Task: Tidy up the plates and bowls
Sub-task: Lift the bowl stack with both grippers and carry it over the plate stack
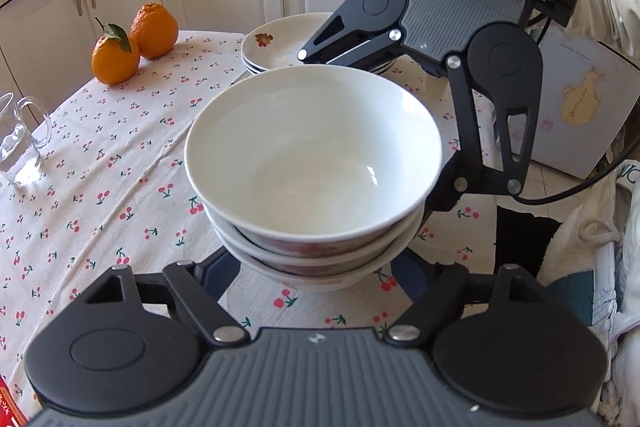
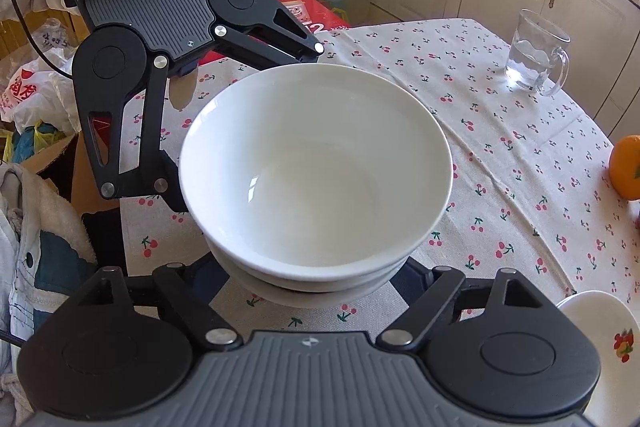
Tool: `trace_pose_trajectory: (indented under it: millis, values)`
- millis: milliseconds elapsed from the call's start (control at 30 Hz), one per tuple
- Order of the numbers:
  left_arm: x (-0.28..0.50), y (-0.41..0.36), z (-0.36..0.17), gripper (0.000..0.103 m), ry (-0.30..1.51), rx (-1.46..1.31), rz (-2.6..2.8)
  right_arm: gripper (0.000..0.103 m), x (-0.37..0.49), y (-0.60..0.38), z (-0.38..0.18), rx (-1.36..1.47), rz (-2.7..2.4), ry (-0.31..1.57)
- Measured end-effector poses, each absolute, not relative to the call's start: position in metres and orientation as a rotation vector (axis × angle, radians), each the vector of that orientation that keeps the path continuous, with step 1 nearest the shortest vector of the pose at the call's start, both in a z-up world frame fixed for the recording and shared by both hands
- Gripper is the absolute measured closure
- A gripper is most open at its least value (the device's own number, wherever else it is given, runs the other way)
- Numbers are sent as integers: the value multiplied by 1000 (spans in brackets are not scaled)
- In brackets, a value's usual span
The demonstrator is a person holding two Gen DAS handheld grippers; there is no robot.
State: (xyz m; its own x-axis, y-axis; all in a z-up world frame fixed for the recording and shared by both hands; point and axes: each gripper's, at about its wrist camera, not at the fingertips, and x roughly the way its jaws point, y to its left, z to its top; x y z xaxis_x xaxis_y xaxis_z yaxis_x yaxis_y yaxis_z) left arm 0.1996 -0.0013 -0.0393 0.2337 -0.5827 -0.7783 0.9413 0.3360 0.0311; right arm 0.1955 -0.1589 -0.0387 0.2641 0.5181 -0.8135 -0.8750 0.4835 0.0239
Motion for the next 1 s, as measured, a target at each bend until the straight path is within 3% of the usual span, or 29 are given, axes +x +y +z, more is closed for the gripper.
trace_pose_trajectory:
  millis: [467,1000]
  values:
    - [192,-72,-18,21,705,572,-1147,15,174,-227,-6,-516,951,815]
    - [247,-180,-20,21,617,637,-1231,15,207,-334,4,-528,787,806]
